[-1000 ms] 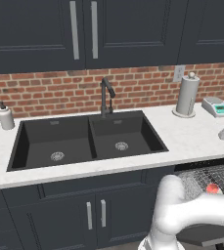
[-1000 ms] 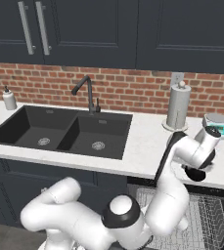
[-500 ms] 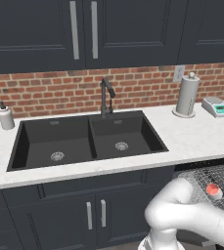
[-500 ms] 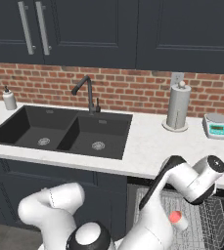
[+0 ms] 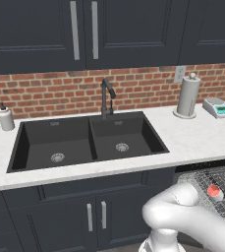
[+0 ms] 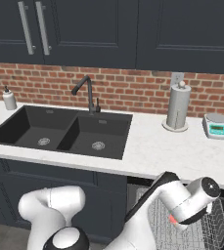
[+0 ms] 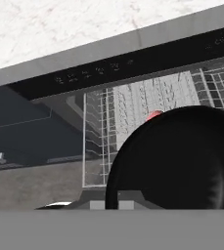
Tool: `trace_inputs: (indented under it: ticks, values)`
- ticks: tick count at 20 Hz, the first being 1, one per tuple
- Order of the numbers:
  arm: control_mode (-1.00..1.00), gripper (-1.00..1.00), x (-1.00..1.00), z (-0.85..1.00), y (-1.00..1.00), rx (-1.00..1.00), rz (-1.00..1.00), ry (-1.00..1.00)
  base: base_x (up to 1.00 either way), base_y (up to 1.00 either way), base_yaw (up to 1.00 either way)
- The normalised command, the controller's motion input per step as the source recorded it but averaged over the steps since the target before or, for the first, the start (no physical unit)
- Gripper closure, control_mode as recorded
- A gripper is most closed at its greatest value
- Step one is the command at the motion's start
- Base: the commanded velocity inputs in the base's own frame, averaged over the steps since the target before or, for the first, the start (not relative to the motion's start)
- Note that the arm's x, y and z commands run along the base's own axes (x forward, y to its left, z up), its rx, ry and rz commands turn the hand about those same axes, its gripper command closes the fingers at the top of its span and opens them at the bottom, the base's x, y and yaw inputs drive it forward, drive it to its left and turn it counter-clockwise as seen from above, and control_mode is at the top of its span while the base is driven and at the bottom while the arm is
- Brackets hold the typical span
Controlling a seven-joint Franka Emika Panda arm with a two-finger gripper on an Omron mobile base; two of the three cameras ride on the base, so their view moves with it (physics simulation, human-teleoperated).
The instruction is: Pick up the cup and bowl from the counter, place them in the dishwasher, and close the dishwasher door.
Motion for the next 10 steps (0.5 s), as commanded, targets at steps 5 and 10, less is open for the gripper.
trace_inputs:
  ticks: [5, 10]
  values:
    - [-1.0, 1.0, 0.26, -0.27, -0.01, 0.07, 0.0, 0.0, 0.0, 0.0, 0.0]
    - [-1.0, 1.0, 0.3, -0.43, -0.13, 0.15, 0.0, 0.0, 0.0, 0.0, 0.0]
